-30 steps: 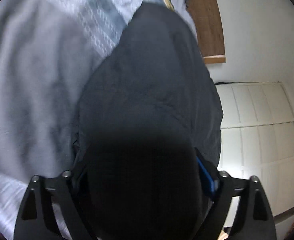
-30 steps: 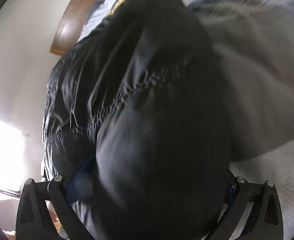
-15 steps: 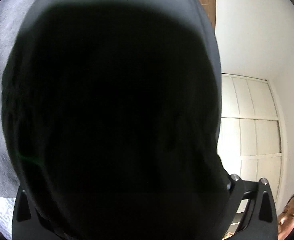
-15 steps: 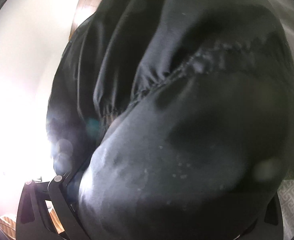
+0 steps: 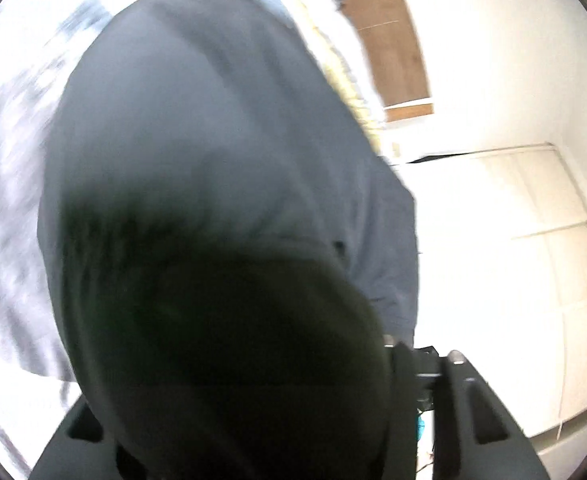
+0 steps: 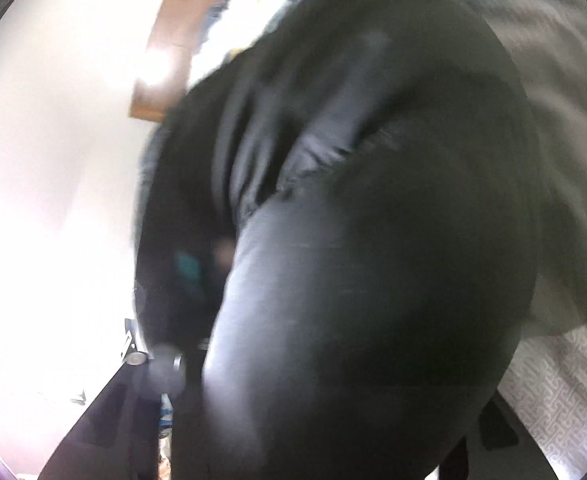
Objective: Fold large clothes
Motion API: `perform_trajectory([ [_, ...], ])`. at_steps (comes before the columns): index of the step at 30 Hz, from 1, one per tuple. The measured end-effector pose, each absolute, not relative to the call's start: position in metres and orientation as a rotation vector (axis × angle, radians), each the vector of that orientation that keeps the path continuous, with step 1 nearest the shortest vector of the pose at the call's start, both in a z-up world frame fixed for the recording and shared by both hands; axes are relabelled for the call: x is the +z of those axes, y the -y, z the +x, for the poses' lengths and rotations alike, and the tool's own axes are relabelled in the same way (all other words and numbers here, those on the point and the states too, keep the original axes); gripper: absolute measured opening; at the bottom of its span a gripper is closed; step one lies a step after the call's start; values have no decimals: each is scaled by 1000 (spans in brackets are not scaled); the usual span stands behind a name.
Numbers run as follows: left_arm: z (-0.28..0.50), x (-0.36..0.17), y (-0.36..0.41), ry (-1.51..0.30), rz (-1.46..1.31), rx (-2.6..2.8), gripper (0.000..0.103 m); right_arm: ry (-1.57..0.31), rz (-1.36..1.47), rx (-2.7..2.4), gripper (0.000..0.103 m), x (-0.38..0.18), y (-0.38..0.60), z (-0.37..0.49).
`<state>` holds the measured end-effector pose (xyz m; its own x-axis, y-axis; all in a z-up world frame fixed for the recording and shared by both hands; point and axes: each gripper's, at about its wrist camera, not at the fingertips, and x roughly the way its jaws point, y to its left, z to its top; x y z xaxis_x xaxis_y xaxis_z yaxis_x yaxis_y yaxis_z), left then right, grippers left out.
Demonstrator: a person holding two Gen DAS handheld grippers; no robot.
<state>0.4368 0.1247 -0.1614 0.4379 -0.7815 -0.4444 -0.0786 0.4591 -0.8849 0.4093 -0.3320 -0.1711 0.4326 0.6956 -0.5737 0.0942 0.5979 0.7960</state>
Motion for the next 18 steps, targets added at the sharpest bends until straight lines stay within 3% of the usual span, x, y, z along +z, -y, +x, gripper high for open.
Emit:
perform_trajectory([
  [10, 426, -42, -135, -825, -1033, -721, 32, -871, 763, 582, 26, -52, 292, 396],
  [14, 390, -12, -137, -795, -1020, -778, 32, -839, 776, 632, 26, -32, 288, 366],
  [18, 338, -16, -139, -811, -1033, -798, 32, -848, 792, 657, 26, -35, 291, 322],
])
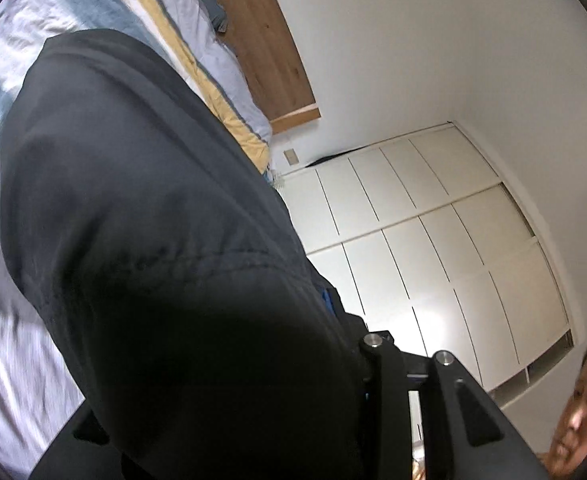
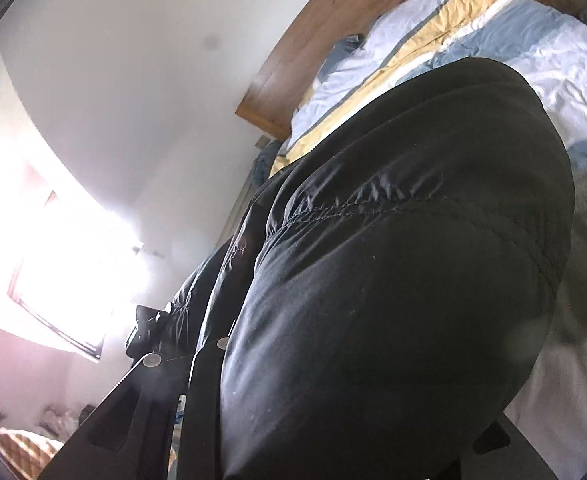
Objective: Fold large clothes
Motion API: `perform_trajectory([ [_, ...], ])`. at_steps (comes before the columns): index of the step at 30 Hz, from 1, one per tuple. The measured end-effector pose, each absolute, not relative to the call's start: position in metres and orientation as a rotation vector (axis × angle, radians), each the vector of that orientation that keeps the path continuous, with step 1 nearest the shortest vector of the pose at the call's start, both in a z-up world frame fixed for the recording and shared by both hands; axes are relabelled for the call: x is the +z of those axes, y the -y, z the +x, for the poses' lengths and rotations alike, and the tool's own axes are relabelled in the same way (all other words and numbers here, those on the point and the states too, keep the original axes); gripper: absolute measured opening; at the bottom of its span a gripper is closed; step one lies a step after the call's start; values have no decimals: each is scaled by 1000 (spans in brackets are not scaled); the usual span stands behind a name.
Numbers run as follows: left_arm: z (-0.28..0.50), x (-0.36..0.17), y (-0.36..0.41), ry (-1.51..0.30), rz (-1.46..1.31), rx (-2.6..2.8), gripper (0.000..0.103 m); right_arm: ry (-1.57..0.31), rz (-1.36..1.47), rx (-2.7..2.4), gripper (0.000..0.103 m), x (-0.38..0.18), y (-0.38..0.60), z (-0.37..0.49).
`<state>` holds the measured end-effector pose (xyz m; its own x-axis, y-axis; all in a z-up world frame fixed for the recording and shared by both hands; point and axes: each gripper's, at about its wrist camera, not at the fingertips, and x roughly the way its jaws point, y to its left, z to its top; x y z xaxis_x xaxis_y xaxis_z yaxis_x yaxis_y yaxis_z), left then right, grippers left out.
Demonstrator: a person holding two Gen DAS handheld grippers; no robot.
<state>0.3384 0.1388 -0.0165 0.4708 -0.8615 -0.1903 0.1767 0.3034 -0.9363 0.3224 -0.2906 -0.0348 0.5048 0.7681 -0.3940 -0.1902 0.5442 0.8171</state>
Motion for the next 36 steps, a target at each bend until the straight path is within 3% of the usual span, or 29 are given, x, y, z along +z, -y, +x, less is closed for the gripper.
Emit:
perform_trajectory([
  [8, 311, -137, -147, -1083, -894, -544, 35, -1113, 684, 424, 30, -148, 299, 280],
  [9, 309, -153, -149, -1117, -869, -501, 39, -1134, 672, 399, 36, -154, 303, 280],
  [10, 306, -166, -152, -1144, -847, -468, 49, -1161, 662, 359, 40, -166, 308, 276],
  [12, 297, -179, -157, -1184, -826, -417, 59, -1182, 641, 289, 65, -175, 320, 278],
  [13, 297, -183, -163, -1196, -838, -419, 59, -1193, 636, 244, 70, -177, 327, 275],
  [17, 310, -137, -214, -1173, -814, -366, 59, -1185, 559, 130, 91, -144, 351, 283],
  [26, 298, -42, -277, -1058, -752, -204, 59, -1080, 421, -75, 92, -42, 380, 269],
  [30, 265, 3, -267, -1036, -612, -173, 61, -1015, 301, -87, 103, -14, 372, 248],
  [32, 254, 13, -248, -1015, -511, -144, 67, -990, 258, -55, 103, -7, 370, 225],
  [36, 246, 12, -197, -970, -373, -84, 68, -946, 171, 12, 103, -6, 321, 226],
])
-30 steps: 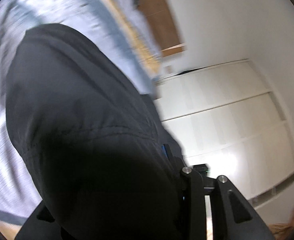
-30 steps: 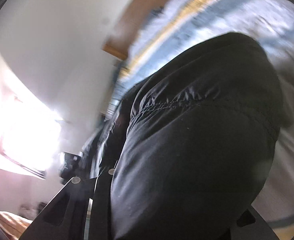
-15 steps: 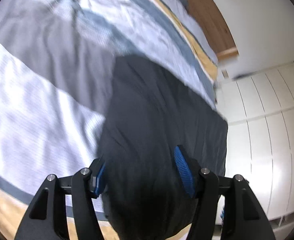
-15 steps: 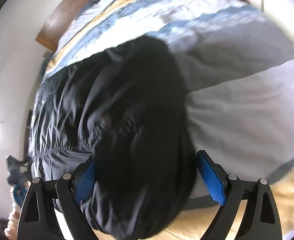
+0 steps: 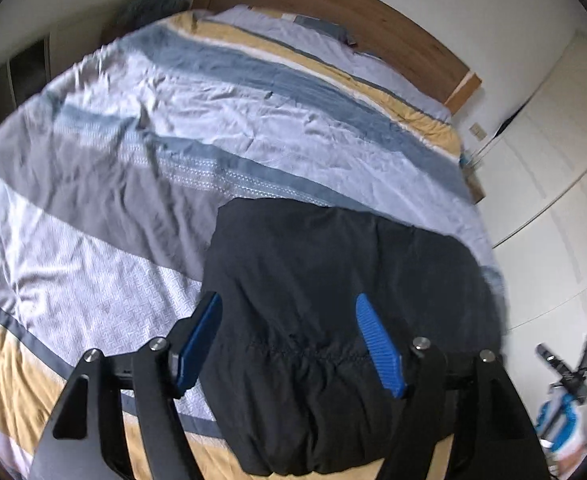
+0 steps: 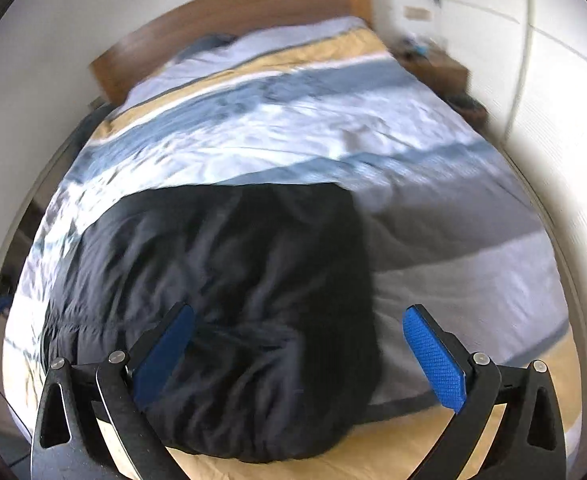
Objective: Fold large clothes
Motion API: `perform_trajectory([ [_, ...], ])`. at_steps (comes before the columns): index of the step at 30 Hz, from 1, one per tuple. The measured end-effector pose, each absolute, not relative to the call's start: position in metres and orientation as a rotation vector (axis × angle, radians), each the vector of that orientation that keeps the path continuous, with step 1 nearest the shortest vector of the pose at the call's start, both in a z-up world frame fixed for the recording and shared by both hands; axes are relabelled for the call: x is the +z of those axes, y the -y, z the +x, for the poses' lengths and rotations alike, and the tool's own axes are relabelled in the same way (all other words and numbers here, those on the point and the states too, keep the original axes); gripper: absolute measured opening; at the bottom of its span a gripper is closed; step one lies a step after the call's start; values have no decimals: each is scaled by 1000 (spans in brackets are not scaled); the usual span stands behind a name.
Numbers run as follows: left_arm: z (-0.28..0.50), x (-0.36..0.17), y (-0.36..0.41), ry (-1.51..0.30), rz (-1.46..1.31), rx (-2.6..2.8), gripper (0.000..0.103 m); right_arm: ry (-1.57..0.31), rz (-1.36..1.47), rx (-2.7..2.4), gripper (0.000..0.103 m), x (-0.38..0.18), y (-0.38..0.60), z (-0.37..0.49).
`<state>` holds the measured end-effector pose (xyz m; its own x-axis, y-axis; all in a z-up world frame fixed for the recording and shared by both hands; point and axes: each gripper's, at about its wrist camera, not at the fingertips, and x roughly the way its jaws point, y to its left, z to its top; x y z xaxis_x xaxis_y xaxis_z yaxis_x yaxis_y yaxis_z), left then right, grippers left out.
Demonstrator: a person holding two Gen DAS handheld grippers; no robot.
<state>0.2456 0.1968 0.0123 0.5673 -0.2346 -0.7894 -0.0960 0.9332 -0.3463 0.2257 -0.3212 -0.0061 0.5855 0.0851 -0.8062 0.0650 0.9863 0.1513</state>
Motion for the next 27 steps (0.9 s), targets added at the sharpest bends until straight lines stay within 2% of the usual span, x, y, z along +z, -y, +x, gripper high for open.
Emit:
perform_trajectory([
  [12, 271, -52, -102, -963, -196, -79, 68, -896, -1, 167, 103, -30, 204, 248],
  [27, 320, -98, -66, -995, -172, -130, 68, -930, 24, 151, 103, -86, 178, 302],
])
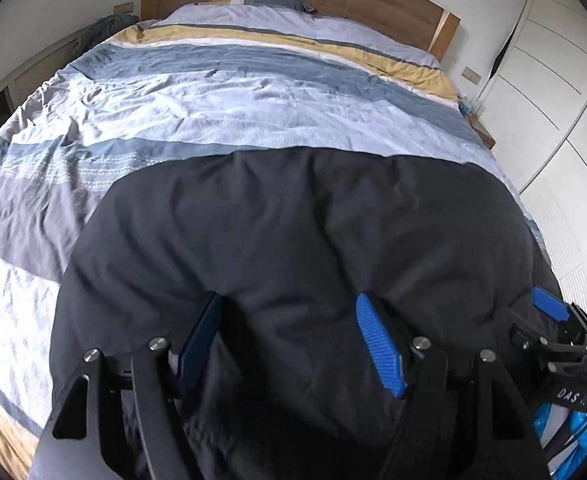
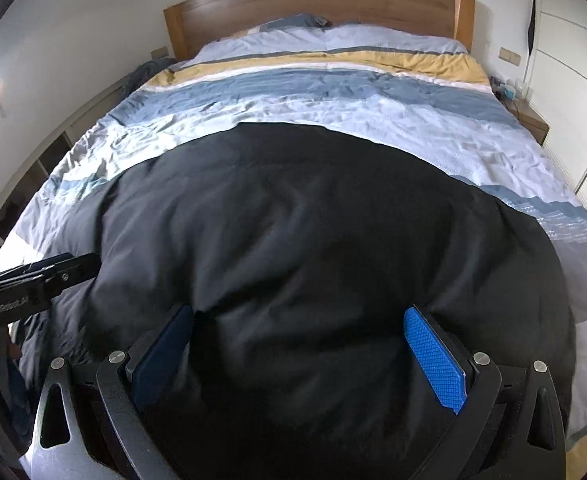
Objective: Fold large clothes
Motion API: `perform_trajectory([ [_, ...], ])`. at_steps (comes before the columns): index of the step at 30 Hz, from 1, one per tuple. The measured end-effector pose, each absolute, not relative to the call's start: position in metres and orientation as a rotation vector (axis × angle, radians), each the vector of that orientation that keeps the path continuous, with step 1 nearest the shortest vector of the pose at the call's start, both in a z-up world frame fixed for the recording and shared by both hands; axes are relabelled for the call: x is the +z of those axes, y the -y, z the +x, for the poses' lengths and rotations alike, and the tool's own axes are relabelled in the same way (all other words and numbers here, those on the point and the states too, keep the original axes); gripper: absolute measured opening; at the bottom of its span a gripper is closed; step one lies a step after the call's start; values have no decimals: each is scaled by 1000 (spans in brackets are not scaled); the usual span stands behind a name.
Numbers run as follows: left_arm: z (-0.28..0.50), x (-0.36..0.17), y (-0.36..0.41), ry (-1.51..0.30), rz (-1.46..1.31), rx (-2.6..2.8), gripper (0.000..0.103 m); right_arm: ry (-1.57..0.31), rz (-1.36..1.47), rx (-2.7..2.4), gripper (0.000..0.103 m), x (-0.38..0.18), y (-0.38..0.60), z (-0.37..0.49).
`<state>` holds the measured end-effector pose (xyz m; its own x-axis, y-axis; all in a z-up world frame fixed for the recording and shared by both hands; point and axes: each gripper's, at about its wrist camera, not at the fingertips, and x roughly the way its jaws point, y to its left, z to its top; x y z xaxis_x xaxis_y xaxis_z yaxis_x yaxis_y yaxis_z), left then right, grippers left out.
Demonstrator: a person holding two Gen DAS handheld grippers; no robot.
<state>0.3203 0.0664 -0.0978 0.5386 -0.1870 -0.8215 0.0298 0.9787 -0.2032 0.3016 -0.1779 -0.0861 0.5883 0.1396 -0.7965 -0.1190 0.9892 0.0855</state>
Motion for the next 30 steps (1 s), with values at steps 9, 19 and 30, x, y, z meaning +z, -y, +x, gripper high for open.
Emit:
perform_trajectory([
  [9, 354, -111, -65, -999, -158, -129, 68, -940, 67, 116, 103, -97, 193, 342],
  [19, 386, -128, -57, -1024, -140, -122, 68, -960, 95, 102, 103, -110, 206, 369],
  [30, 409, -136, -65, -1064, -166, -113, 70, -986, 110, 92, 103, -113, 216, 381],
])
